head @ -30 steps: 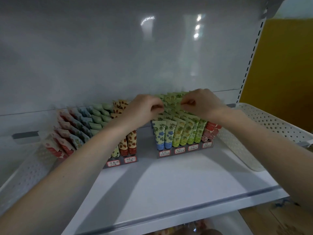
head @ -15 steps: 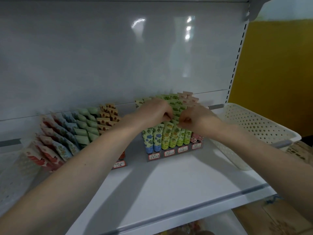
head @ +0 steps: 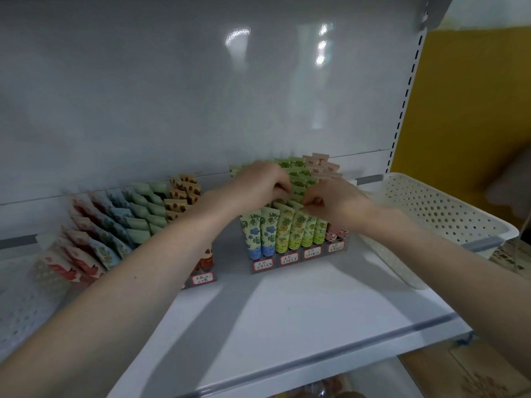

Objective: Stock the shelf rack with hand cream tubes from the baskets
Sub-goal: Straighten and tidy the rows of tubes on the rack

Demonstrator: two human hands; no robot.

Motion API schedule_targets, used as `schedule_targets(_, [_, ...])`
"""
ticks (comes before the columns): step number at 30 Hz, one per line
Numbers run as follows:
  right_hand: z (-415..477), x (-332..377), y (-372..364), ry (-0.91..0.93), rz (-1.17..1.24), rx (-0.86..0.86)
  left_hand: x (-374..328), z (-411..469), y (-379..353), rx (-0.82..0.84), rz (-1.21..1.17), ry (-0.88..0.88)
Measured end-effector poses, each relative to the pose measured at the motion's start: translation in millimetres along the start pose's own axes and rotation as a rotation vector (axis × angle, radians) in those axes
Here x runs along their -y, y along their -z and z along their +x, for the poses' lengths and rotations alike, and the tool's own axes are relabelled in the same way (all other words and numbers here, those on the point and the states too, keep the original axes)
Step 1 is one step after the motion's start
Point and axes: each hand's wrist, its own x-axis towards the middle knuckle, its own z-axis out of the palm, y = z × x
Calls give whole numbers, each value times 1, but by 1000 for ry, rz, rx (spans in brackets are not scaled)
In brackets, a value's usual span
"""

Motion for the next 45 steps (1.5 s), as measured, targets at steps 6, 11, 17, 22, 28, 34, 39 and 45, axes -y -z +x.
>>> schedule_targets(6, [12, -6, 23, -25, 137, -142, 16, 1, 16, -73, -14, 68])
schedule_targets(11, [28, 1, 16, 17, 114, -47, 11, 10, 9, 62, 51, 46])
schedule_targets(17, [37, 0, 6, 63, 53, 2, 14, 16, 2, 121, 77, 39])
schedule_targets(22, [37, -1, 4, 72, 58, -5, 17, 16, -1, 117, 69, 29])
schedule_targets(28, [39, -7, 19, 51, 133, -43, 24, 14, 16, -63, -15, 77])
schedule_targets(34, [49, -10, 22, 45, 121, -61, 28, 18, 17, -23, 26, 78])
schedule_targets(39, [56, -5, 9, 52, 93, -2, 24, 23, 10, 76, 42, 73])
schedule_targets(45, [58, -4, 6, 88, 104, -6, 25, 24, 9, 86, 86, 69])
